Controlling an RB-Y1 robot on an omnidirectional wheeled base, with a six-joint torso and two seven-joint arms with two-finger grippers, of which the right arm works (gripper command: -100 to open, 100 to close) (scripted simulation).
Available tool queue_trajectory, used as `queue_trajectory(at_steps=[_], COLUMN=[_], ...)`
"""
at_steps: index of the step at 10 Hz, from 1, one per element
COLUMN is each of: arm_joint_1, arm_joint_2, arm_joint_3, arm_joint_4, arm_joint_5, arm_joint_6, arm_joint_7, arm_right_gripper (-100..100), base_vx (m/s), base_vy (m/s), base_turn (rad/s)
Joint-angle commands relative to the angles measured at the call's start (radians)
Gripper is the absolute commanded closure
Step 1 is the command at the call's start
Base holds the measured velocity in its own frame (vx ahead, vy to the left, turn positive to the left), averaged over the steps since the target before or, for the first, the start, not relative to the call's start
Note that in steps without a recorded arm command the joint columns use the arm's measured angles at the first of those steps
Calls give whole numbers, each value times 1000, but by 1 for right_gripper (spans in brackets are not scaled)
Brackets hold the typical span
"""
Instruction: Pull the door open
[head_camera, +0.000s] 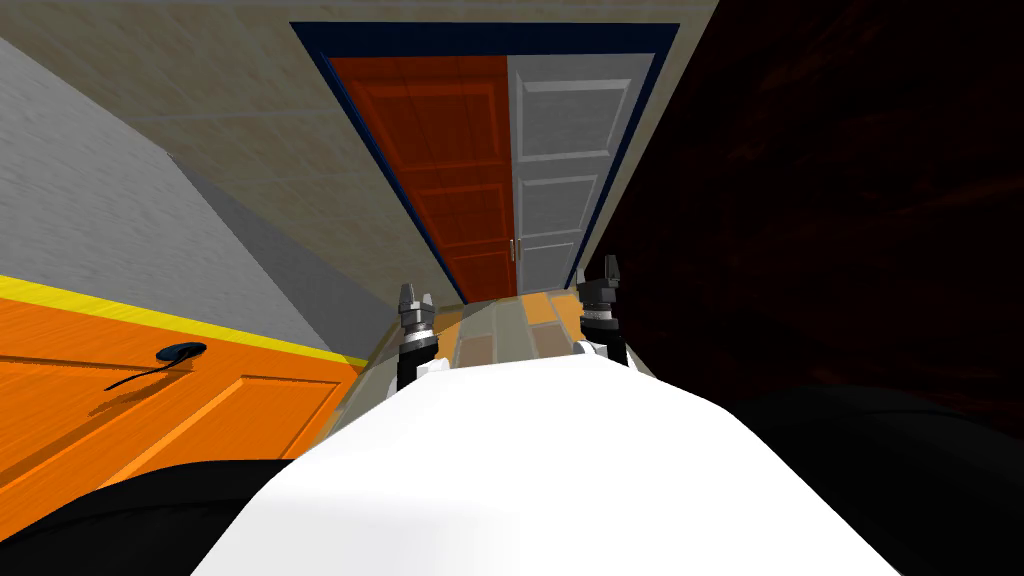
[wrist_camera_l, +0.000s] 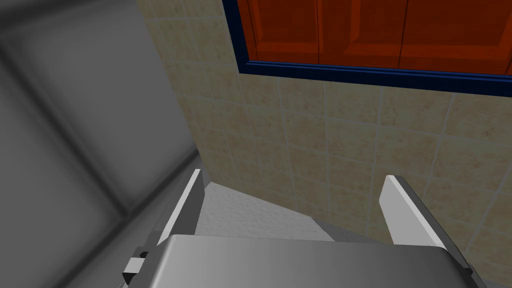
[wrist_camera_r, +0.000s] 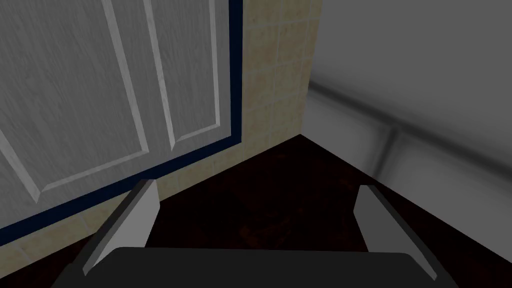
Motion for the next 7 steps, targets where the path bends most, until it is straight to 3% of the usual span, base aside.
queue_trajectory(at_steps=[1, 7], arm_joint_1=[-2, -8], arm_joint_2=[-10, -42], arm_joint_3=[3, 16], arm_joint_4=[28, 135], arm_joint_5=[-14, -67], arm_joint_6=[-10, -46], arm_joint_7=[-32, -153], arm_right_gripper=[-100, -100], base_vx=[115, 154], base_vy=[4, -2], base_turn=[65, 63])
